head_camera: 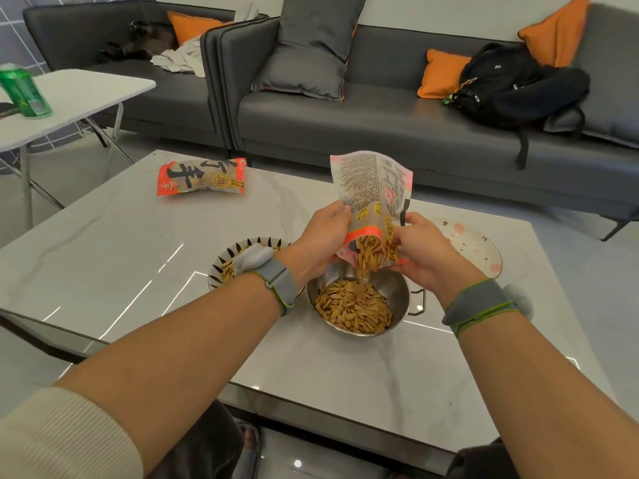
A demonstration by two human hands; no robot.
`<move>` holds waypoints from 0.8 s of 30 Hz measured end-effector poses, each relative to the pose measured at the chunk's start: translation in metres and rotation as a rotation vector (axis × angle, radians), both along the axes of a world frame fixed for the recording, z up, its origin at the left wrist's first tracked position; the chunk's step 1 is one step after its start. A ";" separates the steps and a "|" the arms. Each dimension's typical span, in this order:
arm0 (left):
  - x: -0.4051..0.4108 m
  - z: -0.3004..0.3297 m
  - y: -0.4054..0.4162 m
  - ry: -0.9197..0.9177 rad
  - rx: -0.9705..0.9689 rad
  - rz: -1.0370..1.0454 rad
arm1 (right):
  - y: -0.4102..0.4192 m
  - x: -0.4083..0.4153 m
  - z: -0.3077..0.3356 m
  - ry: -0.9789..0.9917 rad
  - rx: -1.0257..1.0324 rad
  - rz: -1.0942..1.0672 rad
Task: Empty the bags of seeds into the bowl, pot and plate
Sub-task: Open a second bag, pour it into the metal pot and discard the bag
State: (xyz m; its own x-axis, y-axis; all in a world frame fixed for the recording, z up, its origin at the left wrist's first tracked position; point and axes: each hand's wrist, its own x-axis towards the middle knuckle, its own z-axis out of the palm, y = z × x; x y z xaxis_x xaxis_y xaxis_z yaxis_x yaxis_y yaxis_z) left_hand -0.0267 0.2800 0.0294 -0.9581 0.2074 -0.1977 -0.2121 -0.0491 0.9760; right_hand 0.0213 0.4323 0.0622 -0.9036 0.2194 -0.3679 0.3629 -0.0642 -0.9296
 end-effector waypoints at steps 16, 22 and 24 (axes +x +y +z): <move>0.000 0.000 0.001 0.041 -0.008 0.011 | 0.002 0.001 0.002 0.007 0.004 -0.009; -0.001 0.001 0.001 0.045 -0.026 0.010 | 0.001 0.001 0.001 0.009 0.011 -0.010; -0.001 0.002 0.001 0.043 -0.022 0.007 | 0.002 0.000 0.002 0.006 0.024 -0.013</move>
State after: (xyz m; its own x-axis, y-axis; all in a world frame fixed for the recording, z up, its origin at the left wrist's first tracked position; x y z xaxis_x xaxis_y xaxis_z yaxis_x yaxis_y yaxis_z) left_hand -0.0276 0.2810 0.0313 -0.9673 0.1964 -0.1604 -0.1693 -0.0292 0.9851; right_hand 0.0218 0.4344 0.0639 -0.9027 0.2396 -0.3573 0.3570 -0.0466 -0.9330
